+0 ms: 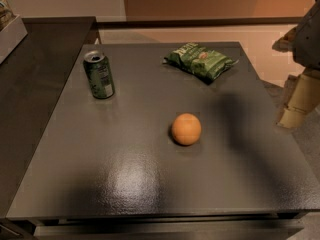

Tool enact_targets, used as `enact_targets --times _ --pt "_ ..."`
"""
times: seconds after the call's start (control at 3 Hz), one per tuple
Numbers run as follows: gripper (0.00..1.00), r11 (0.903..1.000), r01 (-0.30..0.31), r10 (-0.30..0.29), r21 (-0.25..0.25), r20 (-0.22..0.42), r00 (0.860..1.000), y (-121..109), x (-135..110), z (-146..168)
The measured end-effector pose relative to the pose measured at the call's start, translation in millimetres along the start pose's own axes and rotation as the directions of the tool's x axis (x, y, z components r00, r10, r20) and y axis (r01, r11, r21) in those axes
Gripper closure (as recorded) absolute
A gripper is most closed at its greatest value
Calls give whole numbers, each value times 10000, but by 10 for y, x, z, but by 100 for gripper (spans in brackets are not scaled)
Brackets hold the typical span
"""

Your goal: Pick orange

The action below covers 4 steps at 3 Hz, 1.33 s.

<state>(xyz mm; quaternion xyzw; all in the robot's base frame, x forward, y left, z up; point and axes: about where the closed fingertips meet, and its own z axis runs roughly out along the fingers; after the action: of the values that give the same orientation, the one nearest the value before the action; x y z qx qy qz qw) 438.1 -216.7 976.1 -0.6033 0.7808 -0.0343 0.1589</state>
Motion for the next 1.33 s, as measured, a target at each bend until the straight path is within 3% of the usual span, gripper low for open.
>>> enact_targets --times 0.33,1.0,1.33 --pt "0 10000 6 -6 21 34 10000 -5 -12 1" --pt "0 9957 692 -627 -618 1007 9929 101 -345 226" --pt "0 9887 1204 -1080 -893 1322 9853 191 -520 387"
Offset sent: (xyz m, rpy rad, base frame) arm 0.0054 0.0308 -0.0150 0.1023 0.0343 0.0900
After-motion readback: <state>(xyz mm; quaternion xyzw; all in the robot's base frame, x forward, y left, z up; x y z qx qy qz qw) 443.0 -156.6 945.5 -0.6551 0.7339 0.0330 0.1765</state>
